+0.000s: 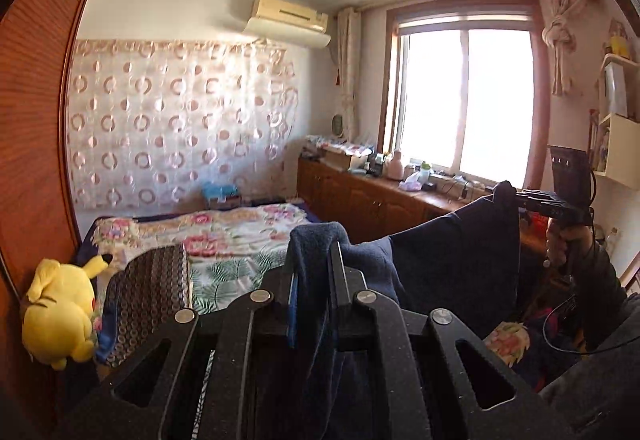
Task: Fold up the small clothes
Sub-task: 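Lift the hem with both grippers and fold it over toward the collar, release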
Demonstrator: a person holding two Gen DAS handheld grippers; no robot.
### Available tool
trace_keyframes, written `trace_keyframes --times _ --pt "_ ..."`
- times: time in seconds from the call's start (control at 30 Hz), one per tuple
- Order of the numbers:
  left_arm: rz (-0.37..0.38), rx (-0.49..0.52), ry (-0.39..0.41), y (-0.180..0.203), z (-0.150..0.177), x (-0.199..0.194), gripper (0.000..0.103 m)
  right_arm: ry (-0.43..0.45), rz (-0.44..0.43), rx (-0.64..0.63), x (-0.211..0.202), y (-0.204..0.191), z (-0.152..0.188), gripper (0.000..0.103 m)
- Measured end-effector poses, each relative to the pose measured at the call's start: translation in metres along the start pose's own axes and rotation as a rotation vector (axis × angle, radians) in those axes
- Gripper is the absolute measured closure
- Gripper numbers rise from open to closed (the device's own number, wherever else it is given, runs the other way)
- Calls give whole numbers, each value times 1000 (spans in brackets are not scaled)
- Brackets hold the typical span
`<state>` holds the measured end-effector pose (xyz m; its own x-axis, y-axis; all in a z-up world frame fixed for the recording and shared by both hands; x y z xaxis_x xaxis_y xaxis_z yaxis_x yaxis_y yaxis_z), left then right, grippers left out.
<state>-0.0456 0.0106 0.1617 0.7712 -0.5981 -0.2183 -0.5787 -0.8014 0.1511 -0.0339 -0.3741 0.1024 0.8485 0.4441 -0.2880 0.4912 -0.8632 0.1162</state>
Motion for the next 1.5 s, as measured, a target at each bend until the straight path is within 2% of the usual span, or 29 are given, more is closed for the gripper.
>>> trace_keyframes --times 0.07,0.3,0.43,0.57,0.6,0.63,0.73,0.8,1.03,1.13,1.2,1.3,1.43,1.47,1.5 --pt "1 11 23 3 -15 -7 91 31 -4 -8 -16 1 -13 93" --pt "-86 84 103 -4 -73 -27 91 155 45 -72 -62 12 -73 93" --pt "-137 105 120 -18 -86 -23 91 167 100 -104 -58 20 -89 93" --pt "-187 88 83 -54 -75 11 91 102 146 -102 -17 20 -72 93" --pt "-197 84 72 -58 -67 19 91 68 155 -94 1 29 -63 93" --pt "-213 74 52 -72 -59 34 91 44 166 -93 23 21 -60 93" --pt "-238 34 -11 -108 -24 80 91 -53 178 -63 83 37 -26 93" --pt "-260 8 -74 -137 4 117 91 -117 184 -35 125 48 -7 93" --pt "-315 -79 -316 -222 111 247 90 -356 250 28 287 85 92 93" --pt "-321 -111 -362 -239 135 279 90 -405 288 53 334 91 114 92" --pt "-328 -107 -373 -242 138 292 90 -405 301 76 363 100 110 92" --pt "-341 -86 -382 -242 133 300 90 -388 314 131 373 104 111 92" --pt "-347 -82 -394 -240 123 297 86 -410 333 160 354 108 116 92" --pt "-344 -88 -391 -240 122 294 83 -413 337 163 372 109 113 88" --pt "-343 -96 -386 -240 122 290 80 -416 346 165 371 110 113 83"
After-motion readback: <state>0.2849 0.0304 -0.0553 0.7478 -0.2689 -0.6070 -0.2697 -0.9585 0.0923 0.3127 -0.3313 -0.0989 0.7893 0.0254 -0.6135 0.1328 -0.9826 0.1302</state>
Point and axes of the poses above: each gripper's, at about its wrist camera, not at the fingertips, and x roughly the way its jaws point, y to its right, z to its underside, the point moved 8 cm from there along x, roughly the way its jaws point, and after that the axes turned 10 degrees about z, right-handed, at the moved point
